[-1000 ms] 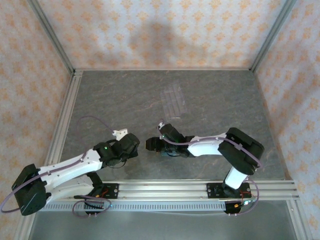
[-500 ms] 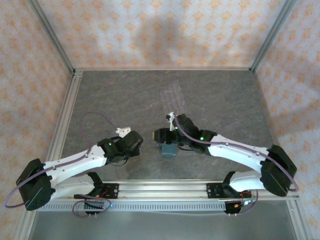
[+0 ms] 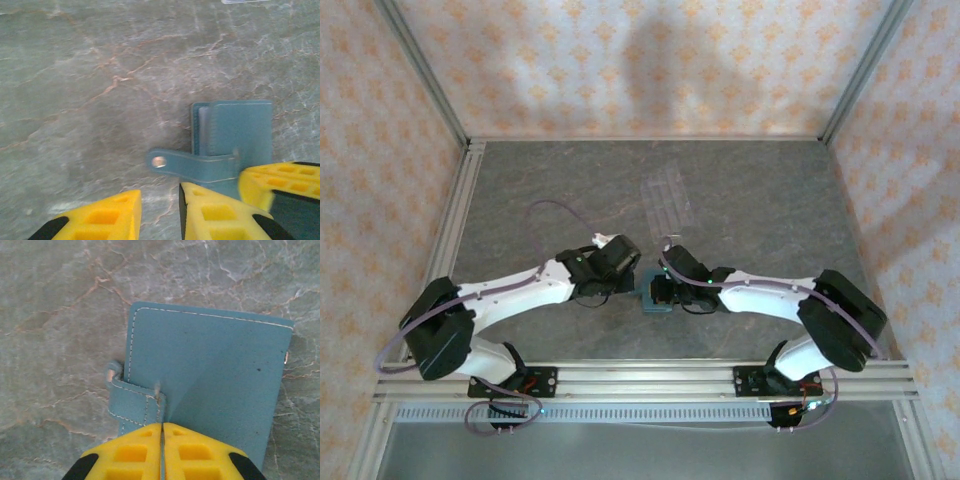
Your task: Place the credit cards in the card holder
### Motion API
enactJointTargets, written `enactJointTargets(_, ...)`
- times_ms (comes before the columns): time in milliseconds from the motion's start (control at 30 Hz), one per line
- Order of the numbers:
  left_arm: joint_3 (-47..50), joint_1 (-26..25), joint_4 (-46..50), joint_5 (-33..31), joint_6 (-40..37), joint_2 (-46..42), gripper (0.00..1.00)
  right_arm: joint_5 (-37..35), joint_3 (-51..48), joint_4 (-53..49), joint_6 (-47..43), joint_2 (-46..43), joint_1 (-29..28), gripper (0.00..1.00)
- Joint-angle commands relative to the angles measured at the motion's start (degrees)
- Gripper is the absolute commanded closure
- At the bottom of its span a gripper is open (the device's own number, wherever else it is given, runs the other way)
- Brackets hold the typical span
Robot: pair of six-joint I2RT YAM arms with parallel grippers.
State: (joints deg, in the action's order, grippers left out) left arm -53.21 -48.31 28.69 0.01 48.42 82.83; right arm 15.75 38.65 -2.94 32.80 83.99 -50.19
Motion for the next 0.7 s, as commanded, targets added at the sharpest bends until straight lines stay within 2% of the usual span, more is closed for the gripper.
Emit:
enactJointTargets(0,-2.8,-0.4,-1.2,1.6,-1.9,3.7,0.74,-2.7,-0.9,2.1,1.3,1.9,-0.1,0.89)
enactJointTargets(233,-6.5,-0.4,-3.0,3.0,-1.5,12.1,0.79,-2.4,-1.6,3.2,2.4,4.6,-0.1,0.82)
enactJointTargets(667,-3.8,0.4,-5.0,1.3,2.0,17.7,0.87,-2.7,-1.2,1.3,1.6,3.1,-0.1,0.81)
